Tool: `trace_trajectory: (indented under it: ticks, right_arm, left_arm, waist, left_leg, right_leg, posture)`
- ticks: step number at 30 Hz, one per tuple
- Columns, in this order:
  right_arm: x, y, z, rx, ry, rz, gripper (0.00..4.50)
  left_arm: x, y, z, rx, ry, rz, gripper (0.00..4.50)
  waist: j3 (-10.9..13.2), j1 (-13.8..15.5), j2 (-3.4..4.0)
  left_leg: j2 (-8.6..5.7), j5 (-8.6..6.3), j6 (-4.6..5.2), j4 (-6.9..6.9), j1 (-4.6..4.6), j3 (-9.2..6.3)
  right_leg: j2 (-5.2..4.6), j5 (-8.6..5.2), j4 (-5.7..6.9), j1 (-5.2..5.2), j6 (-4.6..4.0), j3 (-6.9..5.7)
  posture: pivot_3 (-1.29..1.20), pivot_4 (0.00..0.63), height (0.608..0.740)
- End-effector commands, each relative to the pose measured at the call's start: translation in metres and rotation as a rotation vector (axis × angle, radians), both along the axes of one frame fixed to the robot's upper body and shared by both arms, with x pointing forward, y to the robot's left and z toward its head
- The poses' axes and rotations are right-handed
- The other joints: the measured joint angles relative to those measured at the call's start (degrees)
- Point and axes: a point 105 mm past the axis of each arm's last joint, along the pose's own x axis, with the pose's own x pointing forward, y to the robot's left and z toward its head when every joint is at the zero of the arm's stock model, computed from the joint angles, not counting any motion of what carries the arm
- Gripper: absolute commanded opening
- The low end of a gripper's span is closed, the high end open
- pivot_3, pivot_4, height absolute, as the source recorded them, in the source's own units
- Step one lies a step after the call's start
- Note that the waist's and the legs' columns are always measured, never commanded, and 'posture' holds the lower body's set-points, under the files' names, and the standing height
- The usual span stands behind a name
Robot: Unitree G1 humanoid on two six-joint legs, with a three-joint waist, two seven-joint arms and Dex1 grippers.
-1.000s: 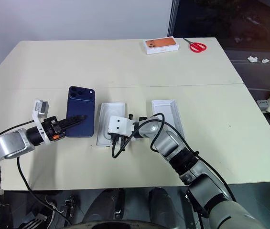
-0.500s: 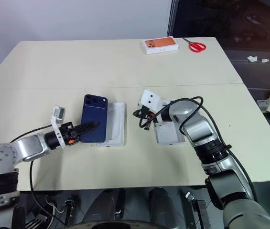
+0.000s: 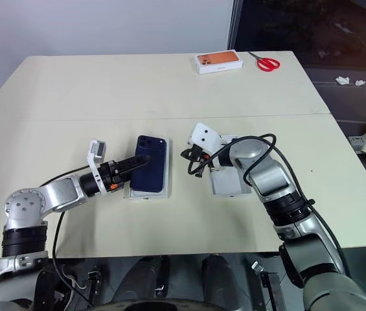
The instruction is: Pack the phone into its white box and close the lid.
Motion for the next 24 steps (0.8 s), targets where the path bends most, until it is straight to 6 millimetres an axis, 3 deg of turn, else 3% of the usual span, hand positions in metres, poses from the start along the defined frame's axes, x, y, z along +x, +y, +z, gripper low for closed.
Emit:
trace_trajectory:
  ticks: [1,5,15,24]
  right_arm:
    - [-0.002,0.008,0.011,0.034,-0.036,0.017,0.0]
    - [0.0,0.008,0.007,0.022,-0.032,0.01,0.0]
    - [0.0,0.013,0.002,0.009,-0.018,0.023,0.0]
    - [0.003,0.016,0.013,0.082,-0.02,0.009,0.0]
  left_arm:
    - [0.002,0.007,0.003,0.042,-0.018,0.027,4.42]
    - [-0.001,0.011,0.011,0.074,-0.043,0.009,4.42]
    - [-0.005,0.043,0.028,0.224,-0.12,0.024,4.42]
    - [0.001,0.063,0.03,0.31,-0.232,0.1,4.42]
  waist:
    - [0.0,-0.1,0.0]
    - [0.0,-0.1,0.0]
    - [0.0,0.0,0.01]
    - [0.0,0.0,0.02]
  left_leg:
    - [0.0,0.0,-0.01,0.0,0.0,0.0]
    - [0.01,0.01,-0.02,0.0,0.0,0.0]
    - [0.0,0.01,-0.01,-0.01,-0.01,0.0]
    - [0.0,0.01,-0.01,-0.03,-0.01,0.0]
  right_leg:
    - [0.01,0.0,0.01,-0.01,0.0,0.0]
    - [0.02,0.0,0.02,-0.02,0.0,0.01]
    - [0.01,0.0,0.01,-0.03,-0.01,0.01]
    - [0.0,-0.01,0.0,-0.04,-0.01,0.01]
  posture:
    - [0.0,0.15,0.74]
    - [0.0,0.15,0.74]
    - [0.0,0.15,0.74]
    - [0.0,0.15,0.74]
